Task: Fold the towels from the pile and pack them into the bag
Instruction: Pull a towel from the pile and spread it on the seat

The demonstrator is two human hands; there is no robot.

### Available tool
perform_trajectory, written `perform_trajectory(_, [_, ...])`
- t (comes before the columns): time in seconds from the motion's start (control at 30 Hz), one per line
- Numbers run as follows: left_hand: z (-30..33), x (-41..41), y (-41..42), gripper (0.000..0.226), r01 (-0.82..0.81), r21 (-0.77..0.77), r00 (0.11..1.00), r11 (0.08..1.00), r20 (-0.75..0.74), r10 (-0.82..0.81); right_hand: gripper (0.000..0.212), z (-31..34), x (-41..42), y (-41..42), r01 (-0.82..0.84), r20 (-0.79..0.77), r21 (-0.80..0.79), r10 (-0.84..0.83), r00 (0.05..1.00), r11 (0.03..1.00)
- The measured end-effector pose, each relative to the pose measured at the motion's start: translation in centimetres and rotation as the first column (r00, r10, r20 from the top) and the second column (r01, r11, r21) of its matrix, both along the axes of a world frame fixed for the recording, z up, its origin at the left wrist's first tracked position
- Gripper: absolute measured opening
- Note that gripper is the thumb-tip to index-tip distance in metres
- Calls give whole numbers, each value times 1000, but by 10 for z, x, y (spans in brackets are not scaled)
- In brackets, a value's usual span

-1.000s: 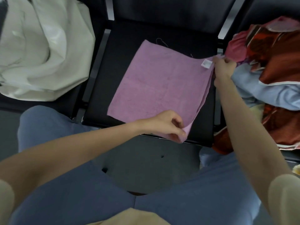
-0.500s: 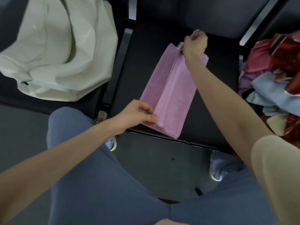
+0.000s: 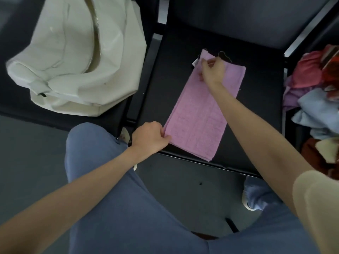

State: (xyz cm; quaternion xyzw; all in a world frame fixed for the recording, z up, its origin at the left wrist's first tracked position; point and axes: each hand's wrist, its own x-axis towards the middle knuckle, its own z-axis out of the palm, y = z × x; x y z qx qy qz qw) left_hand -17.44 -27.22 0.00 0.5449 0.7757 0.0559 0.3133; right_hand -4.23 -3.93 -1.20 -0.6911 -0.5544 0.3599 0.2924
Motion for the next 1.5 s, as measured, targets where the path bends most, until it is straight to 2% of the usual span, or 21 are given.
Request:
perform_trajectory(0.1, [-2, 1, -1, 28, -57, 94, 997, 994, -45, 61, 10, 6, 30, -57, -66, 16, 116, 65, 998, 991])
perform_trajectory(0.2, [-4, 5, 2, 37, -91, 136, 995, 986, -23, 95, 19, 7, 67, -127, 16, 76, 142, -27, 997, 990])
perform_trajectory(0.3, [-1, 12, 6, 37, -103, 110, 995, 989, 1, 104, 26, -1, 92, -181, 74, 221, 36, -80, 972, 997])
perform_trajectory(0.37, [-1, 17, 7, 33, -105, 79, 994, 991, 3, 105, 36, -4, 97, -203, 40, 383, -115, 7, 924, 993])
perform_trajectory(0.43, [2, 22, 6, 30, -122, 35, 992, 992, 33, 121, 46, -5, 97, -219, 9, 458, -262, 116, 881, 965])
perform_trajectory(0.53, [4, 28, 2, 24, -155, -38, 975, 987, 152, 159, 34, -3, 101, -227, 1, 369, -316, 122, 921, 949])
perform_trajectory(0.6, [6, 31, -4, 15, -179, -64, 955, 982, 228, 189, 25, 1, 110, -228, 30, 216, -321, 43, 975, 947])
perform_trajectory(0.7, [12, 35, -19, 15, -245, -124, 888, 961, 368, 274, 19, 17, 127, -236, 50, 4, -332, -52, 999, 942])
perform_trajectory(0.8, [29, 44, -37, 16, -321, -216, 746, 922, 543, 386, 14, 35, 139, -254, 46, -169, -339, -109, 980, 940])
perform_trajectory(0.87, [40, 48, -43, 26, -406, -220, 636, 887, 629, 448, 16, 44, 147, -261, 43, -313, -331, -153, 937, 943])
perform_trajectory(0.97, [52, 50, -41, 18, -479, -208, 514, 853, 720, 465, 6, 52, 154, -252, 14, -567, -408, -265, 780, 913])
perform_trajectory(1.03, [59, 54, -31, 7, -519, -305, 344, 799, 781, 521, 6, 52, 154, -236, 46, -660, -503, -417, 625, 863])
perform_trajectory(1.1, [60, 58, -15, 6, -569, -444, 84, 693, 806, 585, 4, 52, 151, -218, 91, -670, -583, -541, 509, 807])
perform_trajectory(1.13, [59, 61, -6, 8, -585, -501, -30, 639, 800, 599, 3, 52, 149, -209, 110, -661, -606, -576, 481, 788])
perform_trajectory(1.2, [53, 66, 13, 4, -604, -557, -151, 570, 782, 605, 6, 48, 143, -192, 127, -636, -644, -620, 459, 754])
perform_trajectory(1.27, [46, 73, 28, 8, -625, -569, -180, 534, 771, 611, 16, 39, 138, -177, 152, -608, -674, -660, 441, 723])
perform_trajectory(1.37, [38, 84, 40, 7, -677, -544, -141, 496, 757, 638, 42, 28, 131, -165, 186, -591, -671, -670, 450, 717])
perform_trajectory(1.43, [33, 88, 42, 13, -713, -505, -87, 487, 753, 653, 44, 28, 128, -163, 186, -588, -640, -631, 506, 746])
perform_trajectory(1.5, [25, 88, 39, 34, -725, -414, 25, 550, 783, 622, 46, 29, 127, -165, 199, -556, -569, -552, 621, 798])
